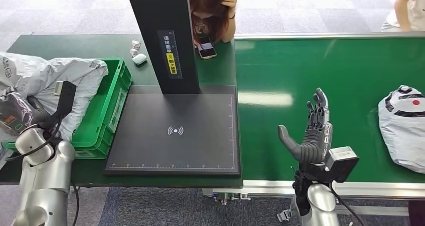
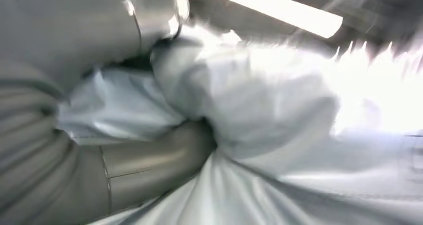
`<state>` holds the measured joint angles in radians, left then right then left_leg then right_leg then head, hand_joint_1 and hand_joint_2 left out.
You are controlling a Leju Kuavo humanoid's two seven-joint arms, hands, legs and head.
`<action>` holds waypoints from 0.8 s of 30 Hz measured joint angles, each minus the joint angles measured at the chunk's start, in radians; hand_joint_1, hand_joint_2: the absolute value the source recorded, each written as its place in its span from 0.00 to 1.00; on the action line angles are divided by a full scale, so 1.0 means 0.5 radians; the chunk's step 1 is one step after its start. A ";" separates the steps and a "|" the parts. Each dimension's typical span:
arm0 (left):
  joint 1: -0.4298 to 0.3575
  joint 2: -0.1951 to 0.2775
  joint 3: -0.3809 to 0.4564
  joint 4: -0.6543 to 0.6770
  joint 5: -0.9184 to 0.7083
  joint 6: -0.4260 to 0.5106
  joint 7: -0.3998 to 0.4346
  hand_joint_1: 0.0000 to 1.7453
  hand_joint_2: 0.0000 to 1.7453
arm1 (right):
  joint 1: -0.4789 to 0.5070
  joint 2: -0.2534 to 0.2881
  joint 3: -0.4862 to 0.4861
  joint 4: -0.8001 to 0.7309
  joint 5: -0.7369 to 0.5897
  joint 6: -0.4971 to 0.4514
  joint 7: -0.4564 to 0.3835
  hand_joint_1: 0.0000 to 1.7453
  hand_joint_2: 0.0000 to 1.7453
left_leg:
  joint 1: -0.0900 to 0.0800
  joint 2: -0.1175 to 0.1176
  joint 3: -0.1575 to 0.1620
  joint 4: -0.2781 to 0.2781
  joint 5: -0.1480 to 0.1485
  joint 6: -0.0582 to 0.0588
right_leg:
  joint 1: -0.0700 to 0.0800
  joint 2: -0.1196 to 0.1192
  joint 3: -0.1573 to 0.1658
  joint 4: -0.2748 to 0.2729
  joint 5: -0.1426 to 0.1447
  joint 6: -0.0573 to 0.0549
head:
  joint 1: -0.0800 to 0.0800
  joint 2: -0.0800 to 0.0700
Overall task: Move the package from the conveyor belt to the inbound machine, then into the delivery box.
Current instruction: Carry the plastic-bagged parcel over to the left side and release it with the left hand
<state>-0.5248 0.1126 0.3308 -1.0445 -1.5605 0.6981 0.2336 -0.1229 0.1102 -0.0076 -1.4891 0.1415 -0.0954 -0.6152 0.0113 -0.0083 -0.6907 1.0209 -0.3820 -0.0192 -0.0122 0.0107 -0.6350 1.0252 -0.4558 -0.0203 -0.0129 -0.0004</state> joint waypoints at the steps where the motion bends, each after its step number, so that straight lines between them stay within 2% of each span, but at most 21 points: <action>1: -0.010 0.042 -0.037 0.060 0.000 0.000 0.025 1.00 1.00 | -0.001 0.000 0.000 -0.002 0.000 0.000 0.001 0.00 1.00 | 0.000 0.000 0.000 0.000 0.000 0.000 | 0.000 0.000 0.000 0.000 0.000 0.000 | 0.000 0.000; 8: -0.115 0.237 -0.199 0.436 0.000 0.001 0.236 1.00 1.00 | -0.019 0.000 0.002 -0.003 0.019 0.005 0.023 0.00 1.00 | -0.001 0.000 0.000 0.000 -0.001 0.001 | 0.000 0.000 0.000 0.000 0.000 0.000 | 0.000 0.000; 10: -0.147 0.265 -0.214 0.526 0.002 0.001 0.182 1.00 1.00 | -0.027 0.000 0.003 -0.003 0.025 0.006 0.030 0.00 1.00 | -0.001 -0.001 0.000 0.000 0.000 0.001 | 0.000 -0.002 0.001 0.000 0.000 0.000 | 0.000 0.000; 15: -0.144 0.264 -0.245 0.537 0.001 0.006 -0.154 1.00 1.00 | -0.044 0.000 0.004 -0.002 0.025 0.016 0.036 0.00 1.00 | -0.001 -0.002 0.000 0.000 0.000 0.000 | 0.000 -0.002 0.002 0.000 0.000 0.000 | 0.000 0.000; 24: -0.091 0.259 -0.285 0.417 0.001 0.006 -0.200 1.00 1.00 | -0.054 0.000 0.007 0.000 0.023 0.026 0.037 0.00 1.00 | -0.001 -0.003 -0.001 0.000 -0.001 0.001 | 0.000 -0.003 0.002 0.000 -0.001 0.000 | 0.000 0.000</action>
<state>-0.5705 0.2422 0.1885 -0.8358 -1.5602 0.7012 0.1337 -0.1500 0.1102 -0.0041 -1.4891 0.1530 -0.0824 -0.5966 0.0110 -0.0098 -0.6910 1.0210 -0.3824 -0.0189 -0.0124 0.0091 -0.6341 1.0249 -0.4562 -0.0205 -0.0130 -0.0004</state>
